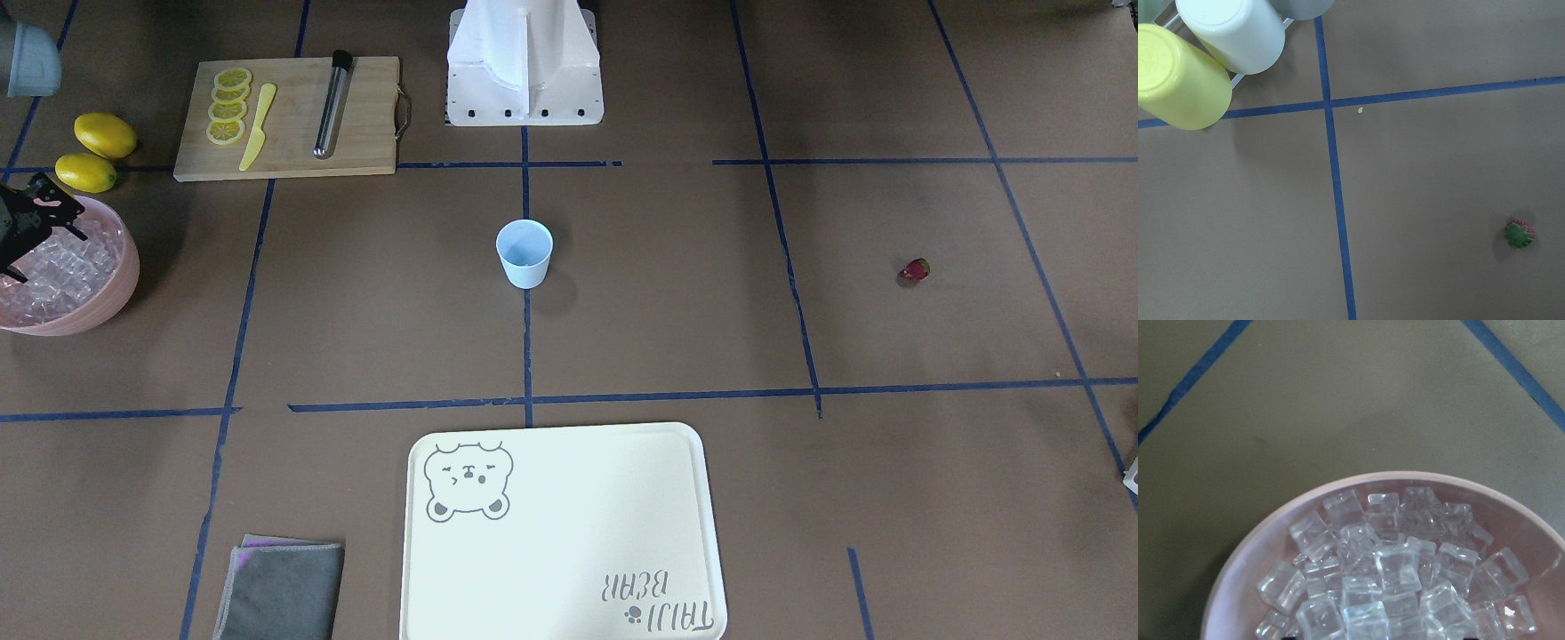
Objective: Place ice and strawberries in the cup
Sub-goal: 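Lower the right gripper into the ice and grasp a cube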
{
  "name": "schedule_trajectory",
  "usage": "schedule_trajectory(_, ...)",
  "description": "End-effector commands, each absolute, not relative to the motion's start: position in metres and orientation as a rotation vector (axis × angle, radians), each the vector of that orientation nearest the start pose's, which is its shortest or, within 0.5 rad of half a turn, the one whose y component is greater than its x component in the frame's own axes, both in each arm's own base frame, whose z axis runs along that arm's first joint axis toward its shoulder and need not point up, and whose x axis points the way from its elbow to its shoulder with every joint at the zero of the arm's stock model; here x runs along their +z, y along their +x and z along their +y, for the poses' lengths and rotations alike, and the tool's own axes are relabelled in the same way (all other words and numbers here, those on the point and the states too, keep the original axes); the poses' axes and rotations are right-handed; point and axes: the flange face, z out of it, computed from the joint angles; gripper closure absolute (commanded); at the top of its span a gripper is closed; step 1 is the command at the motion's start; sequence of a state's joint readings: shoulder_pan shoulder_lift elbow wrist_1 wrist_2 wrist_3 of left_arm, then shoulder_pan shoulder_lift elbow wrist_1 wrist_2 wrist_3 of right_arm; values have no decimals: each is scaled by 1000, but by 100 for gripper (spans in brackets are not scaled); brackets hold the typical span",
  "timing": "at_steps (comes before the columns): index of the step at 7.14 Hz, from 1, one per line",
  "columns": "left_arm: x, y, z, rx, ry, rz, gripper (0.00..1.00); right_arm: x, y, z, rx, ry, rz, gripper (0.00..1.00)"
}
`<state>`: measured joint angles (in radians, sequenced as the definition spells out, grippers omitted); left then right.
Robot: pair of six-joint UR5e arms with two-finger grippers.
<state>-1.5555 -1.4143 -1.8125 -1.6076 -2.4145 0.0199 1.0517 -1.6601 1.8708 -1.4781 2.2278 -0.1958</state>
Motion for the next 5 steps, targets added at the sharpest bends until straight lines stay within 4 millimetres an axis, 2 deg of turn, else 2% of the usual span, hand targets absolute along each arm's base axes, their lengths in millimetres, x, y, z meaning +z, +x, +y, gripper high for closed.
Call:
schedule_trajectory(1, 602, -52, -432, 85, 117, 843, 0, 551, -173, -440, -789, 181, -709, 22)
schedule_trajectory(3, 602, -52, -432, 85, 117, 843, 0, 555, -178, -439, -798, 169, -710, 23)
schedule_trajectory(4, 602, -52, -432, 85, 117, 843, 0, 555, -178, -439, -798, 170, -708, 34)
schedule_trajectory(5, 602, -52, -432, 85, 117, 843, 0, 557, -180, -438, -803, 166, -708, 63)
